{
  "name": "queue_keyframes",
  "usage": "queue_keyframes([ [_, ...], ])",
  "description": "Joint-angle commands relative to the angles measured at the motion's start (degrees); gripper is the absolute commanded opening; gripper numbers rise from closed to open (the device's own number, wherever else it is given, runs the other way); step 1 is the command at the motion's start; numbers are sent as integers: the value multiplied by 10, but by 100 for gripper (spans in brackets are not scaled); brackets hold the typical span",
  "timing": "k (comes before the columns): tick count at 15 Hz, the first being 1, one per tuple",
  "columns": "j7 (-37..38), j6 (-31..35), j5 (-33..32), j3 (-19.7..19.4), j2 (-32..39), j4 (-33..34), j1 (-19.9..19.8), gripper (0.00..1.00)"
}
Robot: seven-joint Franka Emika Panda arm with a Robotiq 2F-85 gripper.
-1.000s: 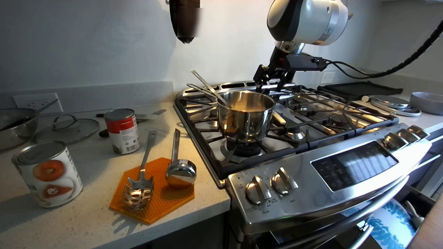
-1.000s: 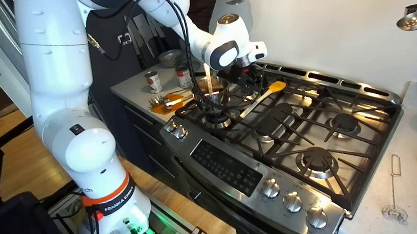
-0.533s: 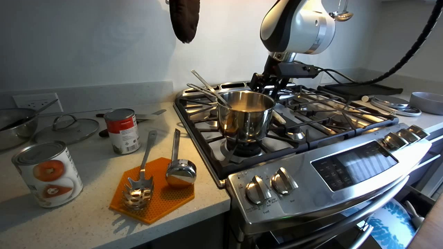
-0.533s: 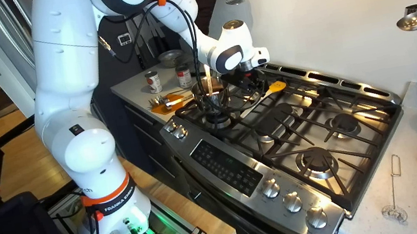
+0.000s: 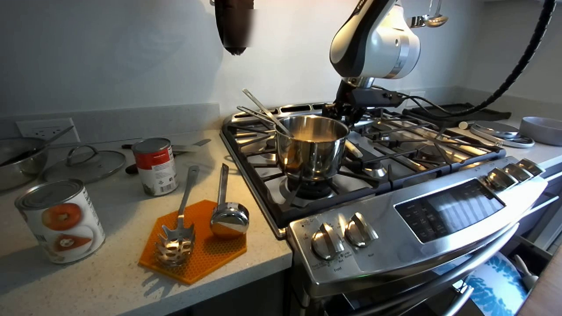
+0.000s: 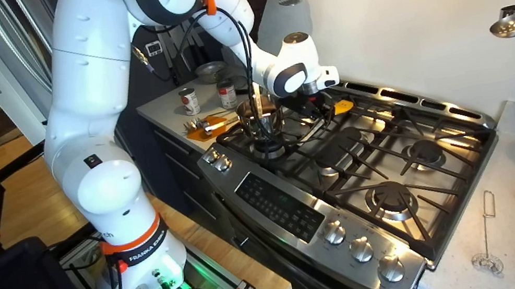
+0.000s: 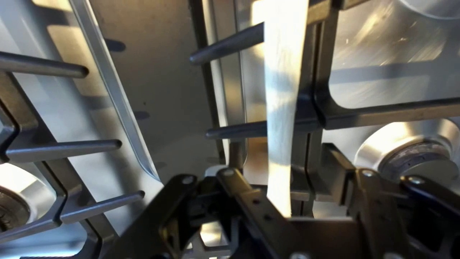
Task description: Move the pot to the left and then put the orange spatula on the orange object on the counter
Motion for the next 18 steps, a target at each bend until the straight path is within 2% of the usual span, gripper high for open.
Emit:
queue_keyframes([
  [1,21,-12,-21,7,18,18,-12,44],
  [2,22,-13,-23,6,21,20,-12,33],
  [3,19,-15,-23,8,21,21,-14,29],
  [5,16,-14,-27,8,17,17,-15,11],
  [7,12,-23,-25,11,4,11,-21,0],
  [9,10,-36,-20,15,-21,-3,-30,4],
  [12,-16,-79,-1,36,-110,-57,-56,4],
  [16,-79,-137,62,66,-237,-144,-70,4],
  [18,-105,-130,108,74,-303,-200,-64,4],
])
